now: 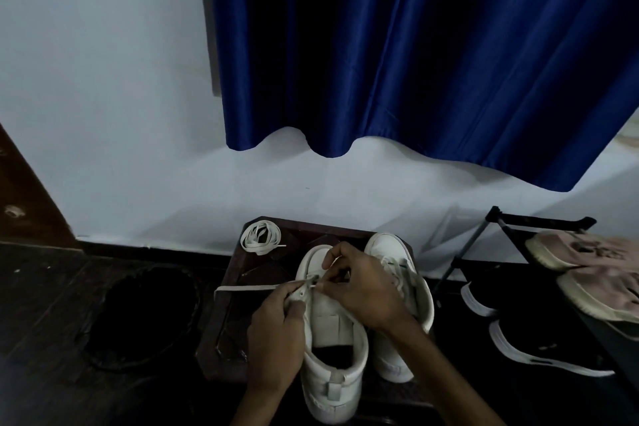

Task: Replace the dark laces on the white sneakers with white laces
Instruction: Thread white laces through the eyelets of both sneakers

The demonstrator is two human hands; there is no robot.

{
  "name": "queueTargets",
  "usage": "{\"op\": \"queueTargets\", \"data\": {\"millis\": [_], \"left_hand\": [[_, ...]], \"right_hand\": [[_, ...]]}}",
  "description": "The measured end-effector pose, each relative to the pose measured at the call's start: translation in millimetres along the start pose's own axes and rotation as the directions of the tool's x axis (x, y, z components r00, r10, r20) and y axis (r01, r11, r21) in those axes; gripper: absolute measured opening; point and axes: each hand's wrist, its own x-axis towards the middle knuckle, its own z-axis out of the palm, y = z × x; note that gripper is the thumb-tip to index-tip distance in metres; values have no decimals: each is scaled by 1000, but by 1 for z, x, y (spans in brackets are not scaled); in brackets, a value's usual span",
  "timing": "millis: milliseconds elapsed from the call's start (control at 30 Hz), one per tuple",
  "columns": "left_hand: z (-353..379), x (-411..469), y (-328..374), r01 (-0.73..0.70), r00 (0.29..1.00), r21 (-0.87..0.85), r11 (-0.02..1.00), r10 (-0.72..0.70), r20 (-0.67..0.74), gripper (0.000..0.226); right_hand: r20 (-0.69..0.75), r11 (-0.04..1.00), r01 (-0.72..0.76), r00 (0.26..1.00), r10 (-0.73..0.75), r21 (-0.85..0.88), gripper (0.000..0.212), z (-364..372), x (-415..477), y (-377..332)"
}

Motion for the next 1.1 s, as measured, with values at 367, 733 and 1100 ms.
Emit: {"op": "queueTargets", "data": {"millis": [367,733,1100], "left_hand": [[3,-7,6,-84,996,110,990,84,2,19],[8,15,-16,-144,985,6,990,142,100,8],[15,4,-24,-41,999,-118,992,37,-36,13]], "right_hand": [[-8,993,50,999,-51,-106,34,4,2,5],[39,992,49,998,-45,-115,30,-5,3,-1],[185,1000,13,983,-9,-24,19,-18,-9,3]]}}
